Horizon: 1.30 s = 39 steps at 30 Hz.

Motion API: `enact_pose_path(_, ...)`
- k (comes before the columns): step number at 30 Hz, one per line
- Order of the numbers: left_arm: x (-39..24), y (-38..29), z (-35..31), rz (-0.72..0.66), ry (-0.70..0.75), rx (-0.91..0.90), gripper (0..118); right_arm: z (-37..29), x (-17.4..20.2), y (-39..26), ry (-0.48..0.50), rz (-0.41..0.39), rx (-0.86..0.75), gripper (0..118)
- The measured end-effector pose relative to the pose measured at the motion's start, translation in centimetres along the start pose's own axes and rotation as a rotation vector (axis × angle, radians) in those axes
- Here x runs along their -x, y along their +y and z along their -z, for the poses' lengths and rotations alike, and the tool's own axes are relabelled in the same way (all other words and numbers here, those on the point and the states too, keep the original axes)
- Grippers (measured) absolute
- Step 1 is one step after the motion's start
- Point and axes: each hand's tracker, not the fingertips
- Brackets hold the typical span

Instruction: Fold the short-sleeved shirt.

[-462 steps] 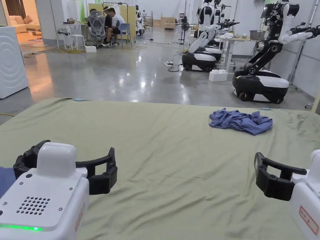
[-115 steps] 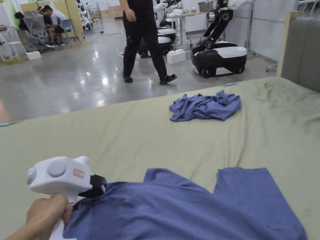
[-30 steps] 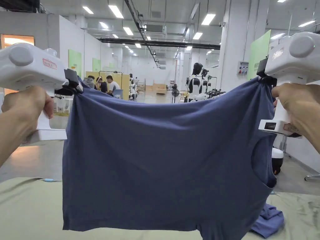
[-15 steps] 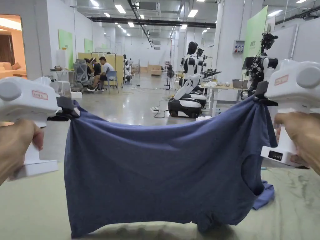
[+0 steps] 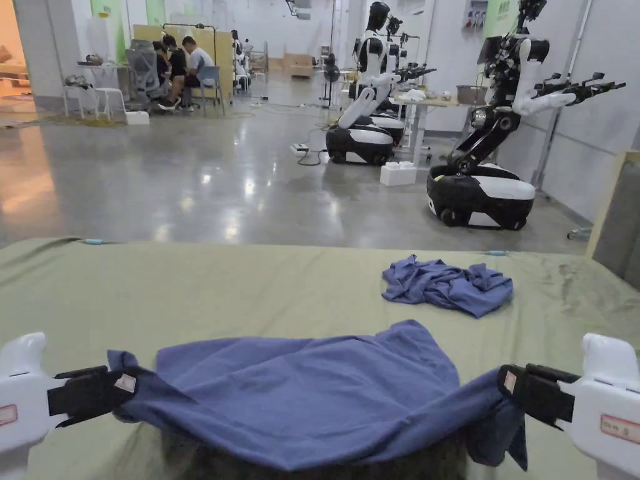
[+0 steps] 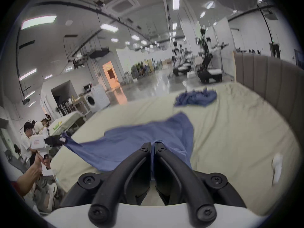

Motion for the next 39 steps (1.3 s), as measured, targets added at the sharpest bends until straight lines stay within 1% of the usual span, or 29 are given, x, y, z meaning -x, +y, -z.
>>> enact_pose_path(1, 0.2, -1.4, -0.7, -0.005, -0.004, 0.025, 3, -0.7, -0.1, -2.2, 0.002, 0.003, -0.023, 4)
enact_pose_path(2, 0.5, -2.7, -1.4, -0.001, 0.016, 0.057, 3, -1.3, 0.1, -4.4, -0.004, 0.007, -0.005, 4)
enact_pose_path(3, 0.6, -3.9, -2.2, -0.002, 0.025, 0.063, 3, -1.6, -0.4, -6.1, 0.026, 0.027, 0.045, 4)
enact_pose_path(4, 0.7, -4.9, -2.9, -0.003, 0.024, 0.071, 3, -2.1, -0.3, -7.7, 0.031, 0.038, 0.045, 4)
enact_pose_path(5, 0.7, -5.6, -3.6, 0.003, 0.031, 0.08, 3, -2.6, 0.1, -8.8, 0.019, 0.032, 0.044, 4)
enact_pose_path(6, 0.6, -5.9, -4.3, 0.015, 0.046, 0.082, 3, -3.4, 0.6, -9.6, 0.02, 0.021, 0.053, 4)
enact_pose_path(7, 0.6, -6.2, -4.9, 0.031, 0.053, 0.091, 3, -4.3, 0.9, -10.2, 0.055, 0.025, 0.06, 4)
enact_pose_path(11, 0.9, -7.2, -7.7, 0.028, 0.066, 0.099, 3, -6.3, 1.2, -12.0, 0.042, 0.038, 0.091, 4)
enact_pose_path(13, 1.6, -8.0, -8.4, 0.023, 0.082, 0.107, 3, -6.2, 0.5, -12.8, 0.017, 0.047, 0.132, 4)
enact_pose_path(14, 2.0, -8.4, -8.6, 0.015, 0.096, 0.116, 3, -6.2, 0.2, -13.3, -0.008, 0.063, 0.138, 4)
enact_pose_path(15, 2.5, -8.8, -8.9, -0.006, 0.095, 0.127, 3, -6.3, -0.1, -14.1, -0.01, 0.113, 0.154, 4)
enact_pose_path(16, 2.9, -9.2, -9.1, -0.025, 0.1, 0.135, 3, -6.1, -0.5, -14.6, 0.009, 0.133, 0.183, 4)
enact_pose_path(17, 3.2, -9.6, -9.3, -0.022, 0.107, 0.141, 3, -6.3, -0.6, -15.1, -0.005, 0.118, 0.166, 4)
enact_pose_path(20, 3.7, -10.4, -9.7, -0.021, 0.135, 0.178, 3, -6.8, -0.6, -15.9, -0.014, 0.098, 0.189, 4)
enact_pose_path(21, 3.8, -10.7, -10.0, -0.031, 0.13, 0.183, 3, -7.1, -0.7, -15.9, -0.018, 0.098, 0.19, 4)
enact_pose_path(23, 3.8, -11.0, -10.5, -0.049, 0.123, 0.193, 3, -7.8, -0.7, -15.8, -0.002, 0.132, 0.201, 4)
enact_pose_path(24, 3.6, -11.0, -10.6, -0.044, 0.134, 0.201, 3, -8.1, -0.6, -15.8, -0.01, 0.126, 0.193, 4)
enact_pose_path(26, 3.6, -11.0, -10.6, 0.001, 0.156, 0.227, 3, -7.5, -0.8, -15.9, -0.042, 0.058, 0.241, 4)
enact_pose_path(27, 3.7, -11.3, -10.2, 0.023, 0.177, 0.25, 3, -7.1, -0.9, -16.5, -0.057, 0.07, 0.252, 4)
enact_pose_path(28, 3.9, -11.6, -9.7, 0.035, 0.193, 0.273, 3, -6.4, -1.3, -17.3, -0.047, 0.11, 0.301, 4)
enact_pose_path(29, 4.2, -12.1, -9.3, 0.033, 0.196, 0.298, 3, -5.9, -1.6, -17.9, -0.05, 0.125, 0.321, 4)
enact_pose_path(31, 4.9, -13.1, -8.5, 0.005, 0.2, 0.319, 3, -4.8, -1.7, -19.4, -0.093, 0.107, 0.369, 4)
enact_pose_path(32, 5.3, -13.5, -8.1, -0.001, 0.204, 0.332, 3, -4.3, -1.9, -19.9, -0.09, 0.113, 0.397, 4)
enact_pose_path(34, 6.1, -14.3, -7.8, -0.016, 0.237, 0.354, 3, -3.7, -2.1, -20.4, -0.127, 0.125, 0.42, 4)
enact_pose_path(36, 6.3, -14.6, -7.7, -0.042, 0.225, 0.355, 3, -3.7, -1.9, -20.2, -0.143, 0.098, 0.427, 4)
enact_pose_path(37, 6.2, -14.5, -7.8, -0.043, 0.231, 0.35, 4, -3.7, -1.5, -19.8, -0.172, 0.062, 0.423, 5)
enact_pose_path(38, 6.1, -14.5, -7.8, -0.046, 0.235, 0.346, 15, -3.6, -1.2, -19.5, -0.183, 0.025, 0.426, 8)
enact_pose_path(39, 6.1, -14.2, -7.7, -0.056, 0.236, 0.353, 34, -3.5, -0.8, -19.0, -0.191, -0.015, 0.458, 21)
